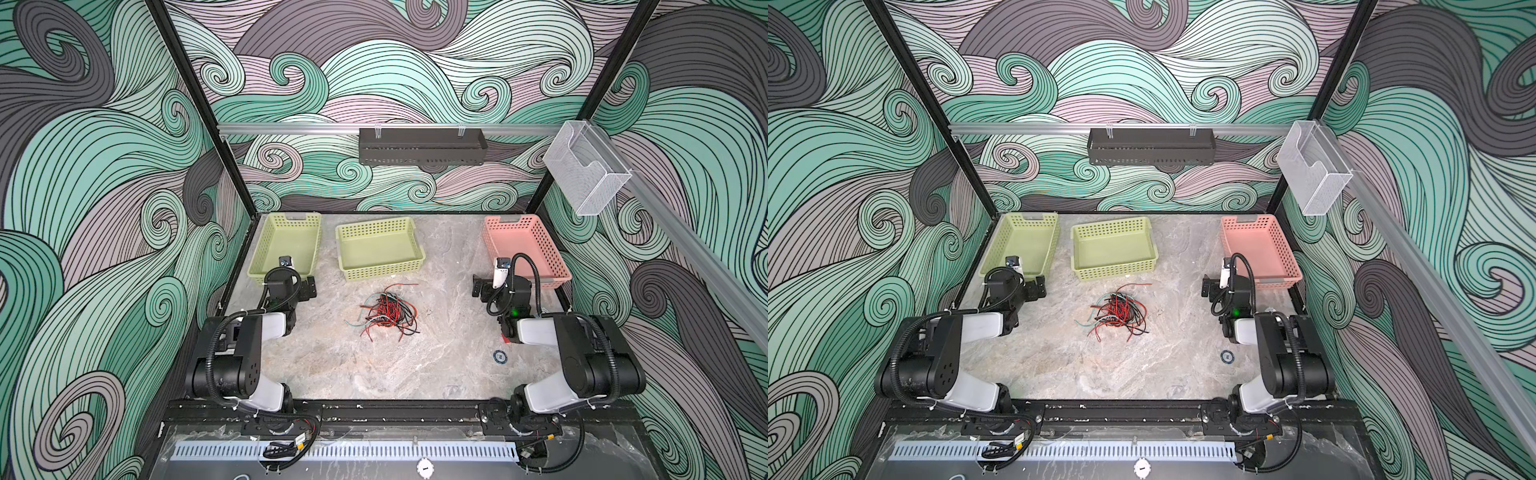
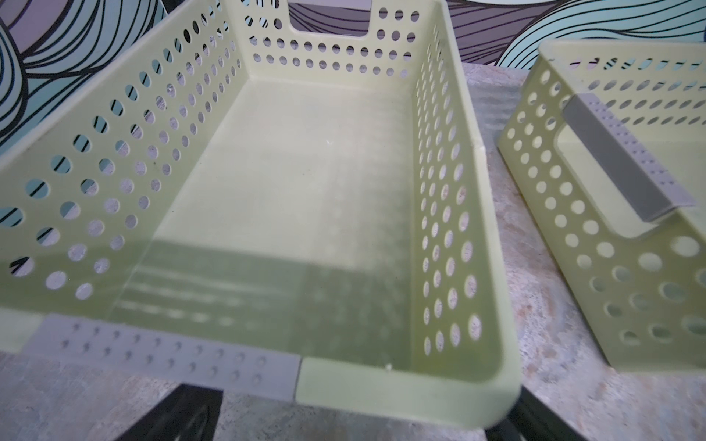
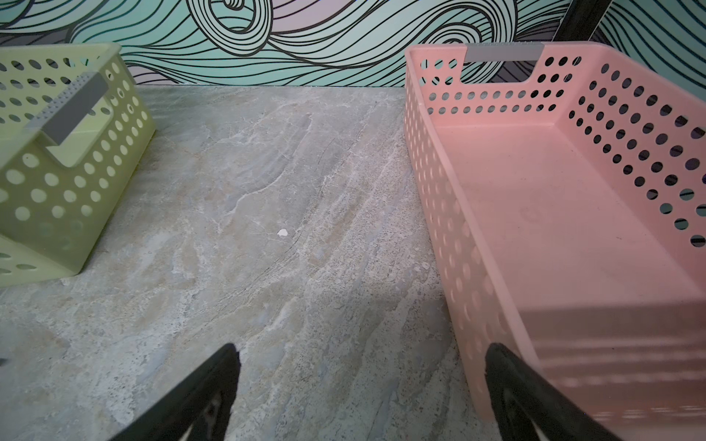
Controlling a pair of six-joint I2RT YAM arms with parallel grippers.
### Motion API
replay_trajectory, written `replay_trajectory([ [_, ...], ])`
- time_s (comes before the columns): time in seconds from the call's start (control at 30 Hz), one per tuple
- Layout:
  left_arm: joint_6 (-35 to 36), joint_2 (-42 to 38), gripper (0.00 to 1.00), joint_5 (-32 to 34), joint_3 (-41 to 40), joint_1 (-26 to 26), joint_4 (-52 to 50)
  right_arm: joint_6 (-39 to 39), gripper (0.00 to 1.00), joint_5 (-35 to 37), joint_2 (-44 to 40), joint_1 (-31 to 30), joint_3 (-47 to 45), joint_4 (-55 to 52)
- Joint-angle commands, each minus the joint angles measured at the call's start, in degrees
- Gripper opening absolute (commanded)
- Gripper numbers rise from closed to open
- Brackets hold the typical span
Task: Untangle and sort cables by color
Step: Untie the cable.
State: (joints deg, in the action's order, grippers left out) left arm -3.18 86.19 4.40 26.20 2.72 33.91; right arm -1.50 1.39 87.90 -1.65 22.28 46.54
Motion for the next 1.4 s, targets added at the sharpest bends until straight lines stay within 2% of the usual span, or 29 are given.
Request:
replay_trajectory([
  [0.0, 0.7, 0.8, 0.99, -0.7, 2.0, 0.4, 2.2, -0.4, 0.99, 1.0, 0.4, 0.3, 1.0, 2.1],
  [0.27, 0.8, -0.1, 0.99, -0.7, 2.1, 0.4, 1.4, -0.3, 0.99, 0.8, 0.4, 0.3, 1.0, 2.2],
  [0.4, 0.9, -10.3, 0.99, -0.1, 2.7, 0.2, -6.5, -1.3, 0.99, -1.1, -0.2, 0.2, 0.9, 3.1],
  [0.43, 0.1, -14.6, 0.99, 0.2, 2.2, -0.1, -8.4, -3.1, 0.99, -2.9, -2.1, -0.6, 2.3, -1.4],
  [0.5, -1.0, -22.6, 0.99, -2.4, 1.8, -0.8, -12.8, -3.1, 0.99, 0.6, -5.8, -2.2, 5.0, -9.7],
  [0.57, -1.0, -31.0, 0.99, -4.4, 2.2, -2.8, -19.2, -4.6, 0.99, 2.7, -10.3, -5.5, 10.1, -22.8],
  [0.7, -1.7, -46.6, 0.99, -9.5, 4.3, -6.0, -31.5, -3.8, 0.99, 11.2, -15.4, -15.4, 23.1, -46.2],
  [0.77, -6.2, -53.4, 0.99, -13.0, 5.9, -6.6, -35.1, 2.4, 0.99, 14.3, -15.8, -19.9, 32.8, -60.1],
  [0.8, -9.8, -56.3, 0.99, -13.2, 7.0, -6.7, -37.4, 7.1, 0.99, 13.7, -15.4, -20.6, 38.2, -68.1],
  [0.87, -21.8, -60.6, 0.99, -8.9, 10.8, -6.8, -46.2, 12.6, 0.99, 7.4, -13.9, -19.8, 47.2, -80.9],
  [0.93, -34.2, -63.9, 0.99, -4.7, 14.7, -6.8, -57.6, 19.5, 0.99, 2.8, -14.2, -19.2, 47.3, -82.6],
  [1.03, -45.5, -69.1, 0.99, 2.4, 16.9, -6.7, -70.5, 24.4, 0.99, -9.9, -14.7, -15.3, 43.3, -78.8],
  [1.1, -50.8, -74.0, 0.99, 7.4, 13.6, -6.8, -70.2, 25.3, 0.88, -12.3, -14.4, -14.3, 41.3, -78.0],
  [1.13, -49.8, -76.7, 0.99, 6.2, 11.4, -6.7, -67.7, 24.9, 0.84, -12.8, -14.3, -14.4, 40.8, -78.0],
  [1.2, -47.5, -81.1, 0.99, 1.3, 7.4, -6.8, -62.5, 24.3, 0.75, -14.3, -13.3, -15.1, 40.9, -79.2],
  [1.23, -49.5, -82.1, 0.99, 0.1, 6.1, -6.8, -62.0, 23.6, 0.72, -14.9, -12.7, -15.9, 41.5, -80.5],
  [1.3, -53.0, -82.4, 0.99, -3.3, 3.2, -6.8, -61.3, 21.7, 0.57, -15.1, -11.2, -19.4, 42.3, -82.1],
  [1.37, -52.9, -80.3, 0.99, -10.0, -0.6, -6.8, -57.9, 20.0, 0.47, -15.6, -9.4, -23.4, 43.2, -83.5],
])
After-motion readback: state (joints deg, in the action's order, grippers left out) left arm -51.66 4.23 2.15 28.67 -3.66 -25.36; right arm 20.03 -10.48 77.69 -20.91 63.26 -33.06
